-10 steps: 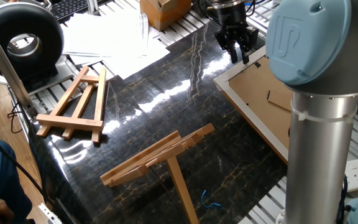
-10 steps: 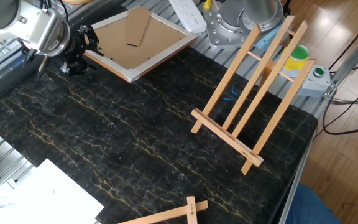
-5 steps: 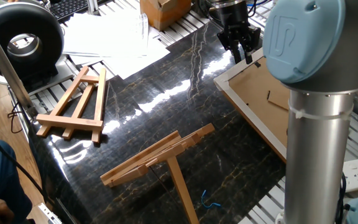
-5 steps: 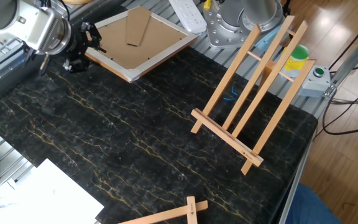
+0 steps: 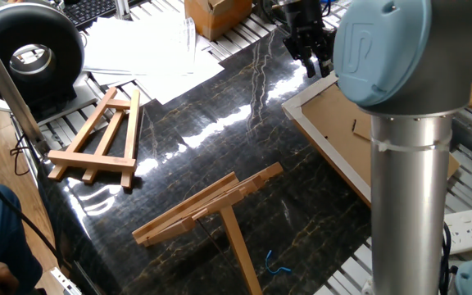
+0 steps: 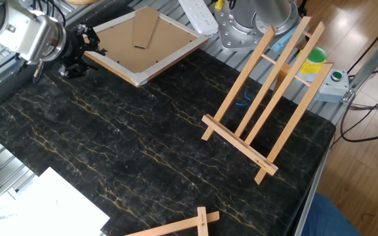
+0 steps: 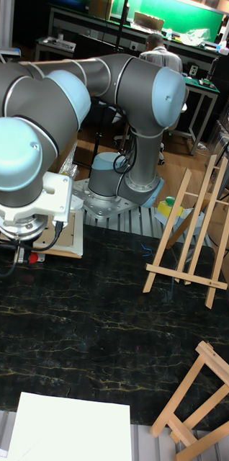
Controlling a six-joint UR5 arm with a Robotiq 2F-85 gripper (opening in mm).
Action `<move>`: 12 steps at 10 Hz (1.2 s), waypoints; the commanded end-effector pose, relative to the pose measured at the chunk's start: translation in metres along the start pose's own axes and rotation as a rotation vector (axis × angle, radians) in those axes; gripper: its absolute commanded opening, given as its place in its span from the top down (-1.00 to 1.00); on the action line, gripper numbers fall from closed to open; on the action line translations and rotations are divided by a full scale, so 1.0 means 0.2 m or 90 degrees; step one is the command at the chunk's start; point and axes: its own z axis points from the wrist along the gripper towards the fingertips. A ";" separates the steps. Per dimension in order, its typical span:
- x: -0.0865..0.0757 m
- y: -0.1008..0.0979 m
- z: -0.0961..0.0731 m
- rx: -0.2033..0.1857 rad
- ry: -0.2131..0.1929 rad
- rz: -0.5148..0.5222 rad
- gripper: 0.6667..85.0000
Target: Put the photo frame on the bracket
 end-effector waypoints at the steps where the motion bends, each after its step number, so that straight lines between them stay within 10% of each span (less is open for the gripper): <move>1: 0.00 -0.02 0.00 -0.008 0.000 -0.007 0.10; 12: -0.03 -0.01 0.09 -0.023 -0.017 -0.023 0.19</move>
